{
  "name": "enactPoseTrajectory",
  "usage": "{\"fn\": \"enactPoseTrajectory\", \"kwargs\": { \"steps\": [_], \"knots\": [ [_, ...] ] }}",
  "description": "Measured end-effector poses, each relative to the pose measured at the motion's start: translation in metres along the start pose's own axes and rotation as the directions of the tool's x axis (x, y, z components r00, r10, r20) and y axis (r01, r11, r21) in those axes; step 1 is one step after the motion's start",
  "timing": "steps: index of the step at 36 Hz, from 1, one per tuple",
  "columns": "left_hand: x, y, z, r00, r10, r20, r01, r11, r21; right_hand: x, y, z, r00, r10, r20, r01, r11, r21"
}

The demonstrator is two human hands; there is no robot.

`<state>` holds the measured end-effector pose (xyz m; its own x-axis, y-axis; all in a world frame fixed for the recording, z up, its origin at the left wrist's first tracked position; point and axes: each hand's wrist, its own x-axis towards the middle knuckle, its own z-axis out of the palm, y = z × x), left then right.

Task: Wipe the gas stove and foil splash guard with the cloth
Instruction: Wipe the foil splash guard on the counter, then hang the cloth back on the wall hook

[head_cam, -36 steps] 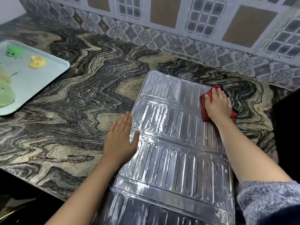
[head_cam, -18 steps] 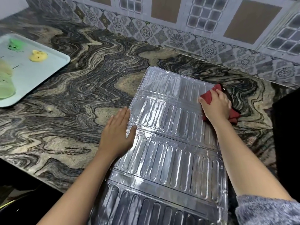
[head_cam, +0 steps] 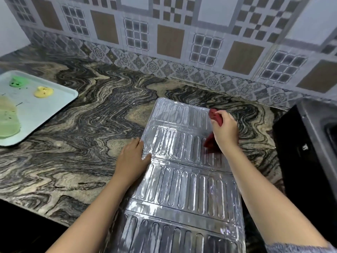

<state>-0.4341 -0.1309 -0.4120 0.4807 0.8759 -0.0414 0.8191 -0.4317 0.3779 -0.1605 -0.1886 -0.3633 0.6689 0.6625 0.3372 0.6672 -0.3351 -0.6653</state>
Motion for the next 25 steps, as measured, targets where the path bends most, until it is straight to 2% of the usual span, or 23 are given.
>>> {"fn": "enactPoseTrajectory", "kwargs": {
  "steps": [2,5,8,12,14,19,25],
  "knots": [
    [0.000,0.010,-0.008,0.999,0.015,-0.042,-0.016,1.000,-0.018,-0.009,-0.020,-0.007,1.000,0.000,-0.009,0.001,0.998,0.066],
    [-0.006,0.035,-0.023,0.988,0.085,-0.125,-0.113,0.965,-0.235,-0.024,-0.053,-0.018,1.000,-0.019,-0.020,0.022,0.987,0.161],
    [-0.022,0.066,-0.039,0.953,0.228,-0.200,-0.293,0.859,-0.419,-0.045,-0.085,-0.033,0.996,-0.062,-0.058,0.075,0.968,0.241],
    [-0.045,0.093,-0.050,0.915,0.306,-0.264,-0.404,0.687,-0.604,-0.064,-0.110,-0.047,0.992,-0.056,-0.109,0.086,0.954,0.287],
    [-0.057,0.095,-0.055,0.904,0.328,-0.275,-0.426,0.633,-0.647,-0.074,-0.119,-0.059,0.987,-0.038,-0.158,0.085,0.948,0.306],
    [-0.076,0.099,-0.062,0.895,0.296,-0.334,-0.447,0.589,-0.673,-0.090,-0.126,-0.075,0.977,0.008,-0.215,0.060,0.949,0.310],
    [-0.110,0.110,-0.065,0.849,0.356,-0.389,-0.526,0.504,-0.685,-0.127,-0.128,-0.097,0.964,0.069,-0.258,0.020,0.945,0.326]
  ]
}}
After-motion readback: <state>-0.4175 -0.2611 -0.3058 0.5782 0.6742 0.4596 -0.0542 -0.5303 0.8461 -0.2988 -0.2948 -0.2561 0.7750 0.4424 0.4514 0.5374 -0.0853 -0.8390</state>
